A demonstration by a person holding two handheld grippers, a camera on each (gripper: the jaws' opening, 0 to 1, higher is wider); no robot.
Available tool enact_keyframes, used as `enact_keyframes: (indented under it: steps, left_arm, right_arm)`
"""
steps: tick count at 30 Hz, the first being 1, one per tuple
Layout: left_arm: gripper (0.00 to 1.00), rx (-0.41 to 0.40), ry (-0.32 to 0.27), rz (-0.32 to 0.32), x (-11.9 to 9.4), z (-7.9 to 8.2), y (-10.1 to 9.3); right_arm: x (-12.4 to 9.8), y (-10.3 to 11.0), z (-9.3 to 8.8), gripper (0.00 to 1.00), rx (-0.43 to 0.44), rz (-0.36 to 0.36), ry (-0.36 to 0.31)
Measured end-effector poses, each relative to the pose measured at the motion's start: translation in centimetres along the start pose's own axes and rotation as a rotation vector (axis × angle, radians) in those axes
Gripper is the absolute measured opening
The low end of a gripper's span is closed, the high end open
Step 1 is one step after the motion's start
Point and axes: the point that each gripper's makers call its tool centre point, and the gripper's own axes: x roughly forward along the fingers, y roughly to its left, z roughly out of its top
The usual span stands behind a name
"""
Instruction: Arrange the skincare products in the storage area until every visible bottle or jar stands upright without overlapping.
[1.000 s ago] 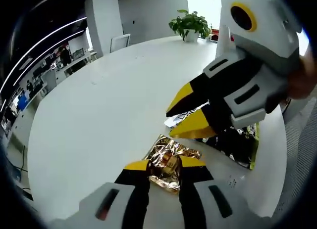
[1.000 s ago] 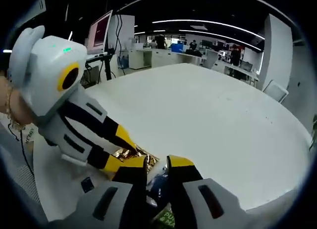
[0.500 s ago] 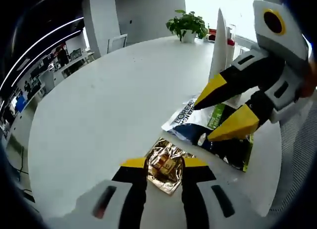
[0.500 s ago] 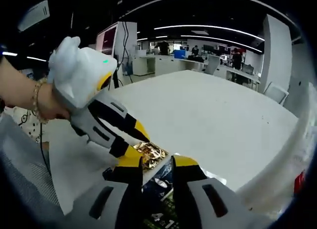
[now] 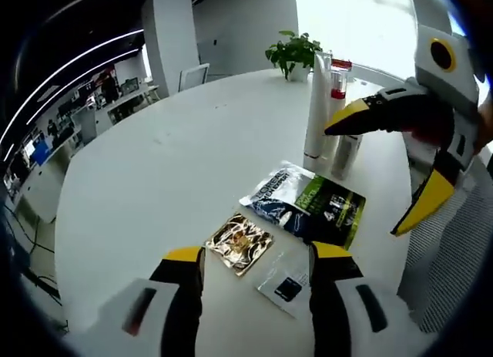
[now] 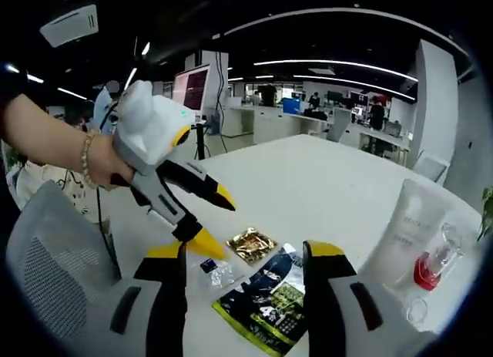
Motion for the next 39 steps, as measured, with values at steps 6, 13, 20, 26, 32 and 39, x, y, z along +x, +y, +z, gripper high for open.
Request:
enact_keyframes:
  steps: [6,13,20,26,32,39]
  left_arm:
    - [0.69,-0.157,-0.075,0.044,-3.4,0.4,0.1]
    - [0.83,-0.345,-0.178,0.098,-7.3,0.0,0.7]
    - [0.99,-0.420,-0.248,0.154,-10.2,-0.9,1.0]
    - [0.99,-0.445,-0.256,0.163,-11.6,-1.6,-0.2]
    - [0.99,-0.421,-0.230,0.165,-11.0,-1.7,-0.8]
    - [0.99,-0.425,-0.233,0.170,-11.2,-1.6,-0.6]
  right_arm:
    - [-5.1,-1.8,0.0,0.76,0.033,-0.104,-0.012]
    - [-10.0,-5.8,-2.4,0.89,0.157,-0.264,-0.001]
    - [-12.7,-7.6,-4.2,1.00,0.258,-0.339,-0.001]
    - [-13.4,-7.9,-5.3,1.00,0.340,-0.359,-0.008]
    - [-13.5,-8.0,-5.8,1.00,0.328,-0.360,-0.001]
    - [-13.4,-7.9,-5.8,1.00,0.332,-0.362,0.000]
